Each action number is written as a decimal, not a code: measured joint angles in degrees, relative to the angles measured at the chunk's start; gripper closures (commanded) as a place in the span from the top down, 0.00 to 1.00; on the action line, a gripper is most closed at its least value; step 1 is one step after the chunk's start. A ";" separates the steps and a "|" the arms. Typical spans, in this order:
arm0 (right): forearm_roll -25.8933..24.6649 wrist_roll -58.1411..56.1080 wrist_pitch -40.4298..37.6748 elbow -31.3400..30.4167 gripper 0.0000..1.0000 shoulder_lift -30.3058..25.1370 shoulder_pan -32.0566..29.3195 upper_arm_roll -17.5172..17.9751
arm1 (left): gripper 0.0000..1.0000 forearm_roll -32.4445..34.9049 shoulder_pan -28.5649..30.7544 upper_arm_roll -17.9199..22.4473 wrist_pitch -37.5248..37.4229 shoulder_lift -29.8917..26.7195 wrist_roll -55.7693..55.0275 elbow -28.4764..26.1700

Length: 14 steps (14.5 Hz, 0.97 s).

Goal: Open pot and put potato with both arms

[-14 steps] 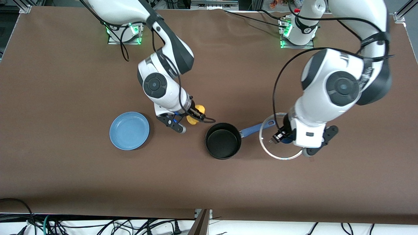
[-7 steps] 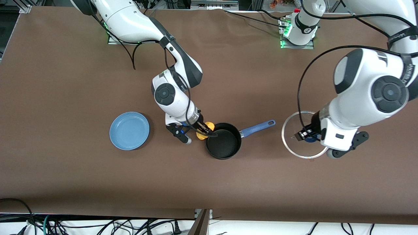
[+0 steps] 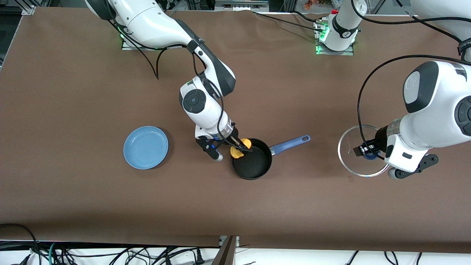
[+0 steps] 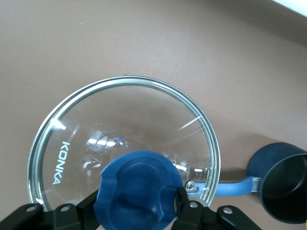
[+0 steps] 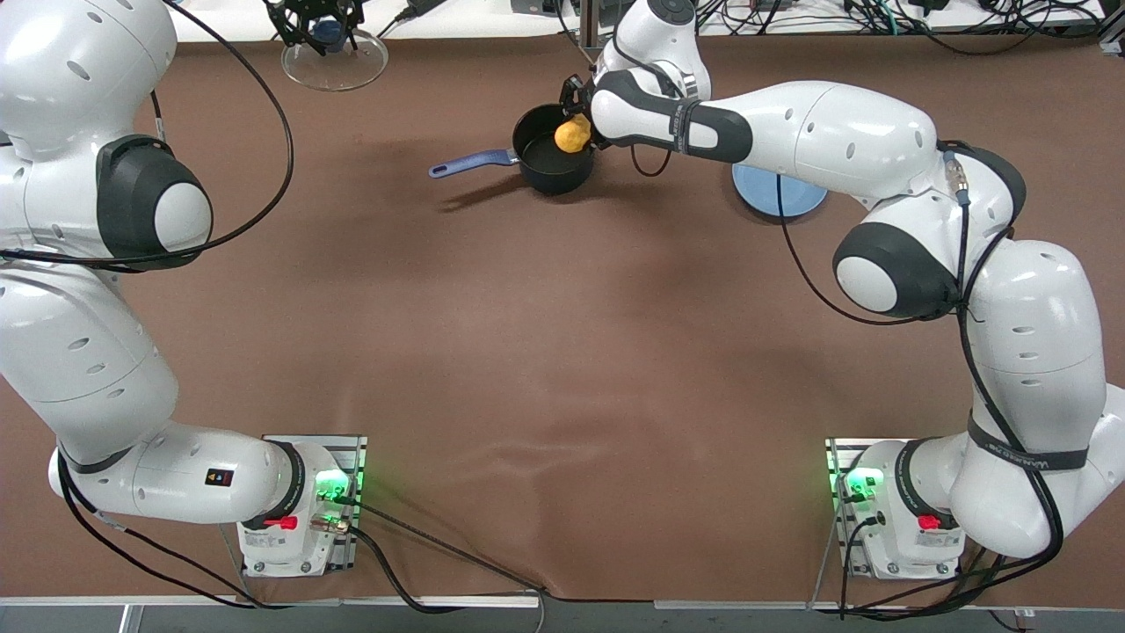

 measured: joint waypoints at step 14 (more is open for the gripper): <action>-0.10 -0.14 -4.83 2.70 1.00 -0.14 -0.12 -3.82 | 0.17 0.00 4.57 0.02 29.47 -13.03 11.82 -35.32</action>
